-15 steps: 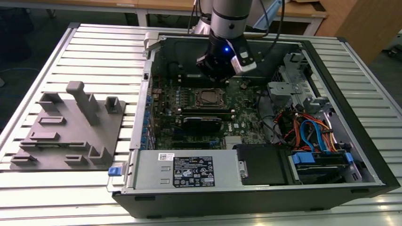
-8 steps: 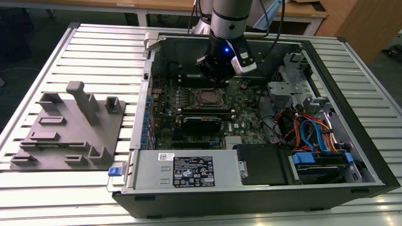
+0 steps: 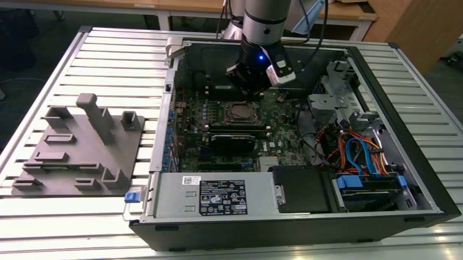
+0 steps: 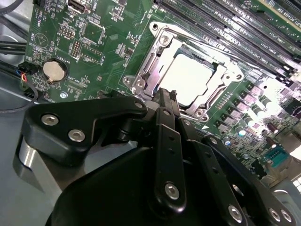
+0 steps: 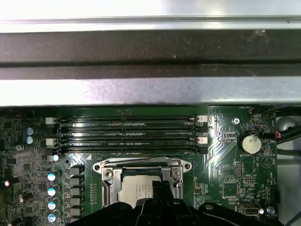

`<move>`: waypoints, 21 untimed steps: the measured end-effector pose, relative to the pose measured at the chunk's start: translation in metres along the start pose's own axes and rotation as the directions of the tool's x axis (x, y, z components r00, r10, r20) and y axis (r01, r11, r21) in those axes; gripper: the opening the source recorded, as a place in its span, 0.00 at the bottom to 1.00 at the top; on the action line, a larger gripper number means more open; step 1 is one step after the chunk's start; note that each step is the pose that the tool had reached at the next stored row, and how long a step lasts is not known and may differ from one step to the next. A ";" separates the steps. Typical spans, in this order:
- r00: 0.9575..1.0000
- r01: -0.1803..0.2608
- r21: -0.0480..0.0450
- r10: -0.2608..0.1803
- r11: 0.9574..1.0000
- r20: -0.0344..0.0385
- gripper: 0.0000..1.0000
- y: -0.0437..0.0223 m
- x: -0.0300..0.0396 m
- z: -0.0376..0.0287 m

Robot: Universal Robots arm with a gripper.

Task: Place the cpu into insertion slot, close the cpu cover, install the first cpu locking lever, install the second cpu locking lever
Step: 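Install the second cpu locking lever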

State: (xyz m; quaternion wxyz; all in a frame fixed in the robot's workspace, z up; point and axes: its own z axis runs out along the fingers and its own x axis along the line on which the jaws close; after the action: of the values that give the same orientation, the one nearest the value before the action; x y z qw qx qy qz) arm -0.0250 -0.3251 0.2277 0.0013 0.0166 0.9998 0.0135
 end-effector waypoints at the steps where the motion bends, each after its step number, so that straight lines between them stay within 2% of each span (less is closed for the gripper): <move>1: 1.000 0.000 0.000 0.000 1.000 0.000 0.10 -0.0005 0.0000 0.0000; 4: 1.000 0.000 0.000 0.000 1.000 0.000 0.10 -0.0032 -0.0001 0.0000; 8: 1.000 0.000 0.000 0.000 1.000 0.000 0.10 -0.0034 -0.0001 -0.0005; 14: 1.000 0.000 0.000 0.000 1.000 0.000 0.10 -0.0032 -0.0001 -0.0063; 21: 1.000 0.000 0.000 0.000 1.000 0.000 0.10 -0.0032 -0.0001 -0.0073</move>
State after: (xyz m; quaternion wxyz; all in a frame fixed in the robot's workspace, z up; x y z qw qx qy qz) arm -0.0250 -0.3285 0.2349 0.0011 0.0167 0.9998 0.0136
